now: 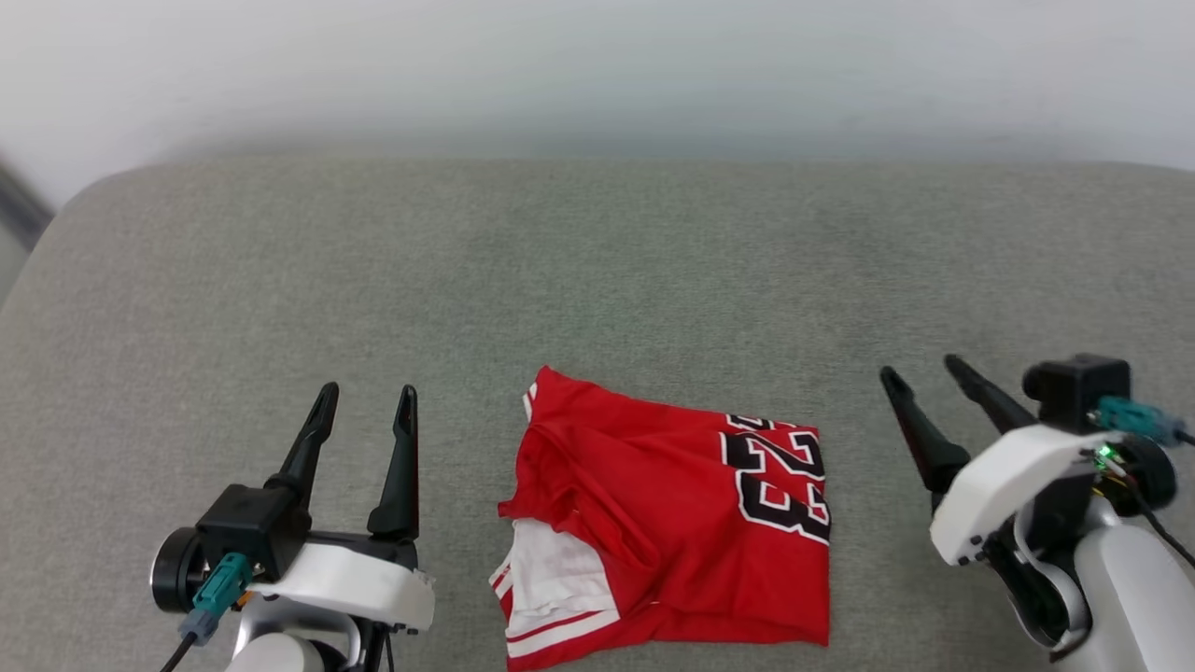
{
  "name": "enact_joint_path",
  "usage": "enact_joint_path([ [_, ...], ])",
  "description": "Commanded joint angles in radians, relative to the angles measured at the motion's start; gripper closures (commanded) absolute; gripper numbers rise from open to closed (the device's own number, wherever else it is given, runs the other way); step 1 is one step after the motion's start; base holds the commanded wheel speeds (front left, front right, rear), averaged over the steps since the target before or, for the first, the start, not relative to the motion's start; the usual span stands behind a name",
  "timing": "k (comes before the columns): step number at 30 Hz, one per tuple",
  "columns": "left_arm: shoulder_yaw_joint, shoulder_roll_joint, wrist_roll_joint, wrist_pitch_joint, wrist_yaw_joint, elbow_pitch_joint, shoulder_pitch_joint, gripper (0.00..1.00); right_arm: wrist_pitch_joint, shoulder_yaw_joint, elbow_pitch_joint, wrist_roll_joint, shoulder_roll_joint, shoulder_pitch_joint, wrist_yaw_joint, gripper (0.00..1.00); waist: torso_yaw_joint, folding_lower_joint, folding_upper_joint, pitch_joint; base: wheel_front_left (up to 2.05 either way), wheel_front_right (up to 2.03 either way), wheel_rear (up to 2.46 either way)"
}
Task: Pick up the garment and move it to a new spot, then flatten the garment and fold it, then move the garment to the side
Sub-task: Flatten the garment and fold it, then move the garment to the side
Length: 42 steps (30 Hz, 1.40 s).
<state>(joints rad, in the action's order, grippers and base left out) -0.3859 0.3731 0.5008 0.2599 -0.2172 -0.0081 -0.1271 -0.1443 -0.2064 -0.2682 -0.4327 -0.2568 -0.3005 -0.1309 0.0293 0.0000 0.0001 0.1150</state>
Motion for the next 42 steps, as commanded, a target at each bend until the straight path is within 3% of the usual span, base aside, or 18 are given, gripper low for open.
enact_joint_path([
  [1, 0.004, 0.005, 0.000, 0.005, -0.006, 0.001, 0.019, 0.00, 0.015, 0.033, 0.024, 0.034, 0.014, 0.029, 0.000, 0.00, -0.024, 0.0000, -0.0001, -0.021, 0.00, 0.00, 0.00],
  [7, 0.017, 0.015, 0.005, 0.005, -0.020, 0.002, 0.054, 0.00, 0.084, 0.177, 0.166, 0.141, 0.082, 0.135, 0.000, 0.00, -0.049, 0.0000, -0.0001, -0.051, 0.00, 0.00, 0.00],
  [16, 0.035, 0.015, 0.019, 0.006, -0.038, 0.025, 0.109, 0.00, 0.120, 0.222, 0.343, 0.214, 0.159, 0.271, 0.000, 0.00, -0.051, 0.0000, -0.0001, -0.105, 0.00, 0.00, 0.00],
  [25, 0.044, 0.005, 0.028, 0.007, -0.020, 0.065, 0.150, 0.00, 0.083, 0.240, 0.402, 0.238, 0.193, 0.368, 0.000, 0.00, -0.040, 0.0000, -0.0001, -0.132, 0.00, 0.00, 0.00],
  [37, 0.088, -0.032, -0.002, 0.007, 0.006, 0.078, 0.121, 0.00, 0.046, 0.256, 0.441, 0.268, 0.202, 0.359, 0.000, 0.00, -0.037, 0.0000, -0.0001, -0.126, 0.00, 0.00, 0.00],
  [42, 0.112, -0.058, -0.016, 0.007, 0.019, 0.079, 0.114, 0.00, -0.003, 0.324, 0.431, 0.240, 0.192, 0.352, 0.000, 0.00, -0.029, 0.0000, -0.0001, -0.113, 0.00, 0.00, 0.00],
])
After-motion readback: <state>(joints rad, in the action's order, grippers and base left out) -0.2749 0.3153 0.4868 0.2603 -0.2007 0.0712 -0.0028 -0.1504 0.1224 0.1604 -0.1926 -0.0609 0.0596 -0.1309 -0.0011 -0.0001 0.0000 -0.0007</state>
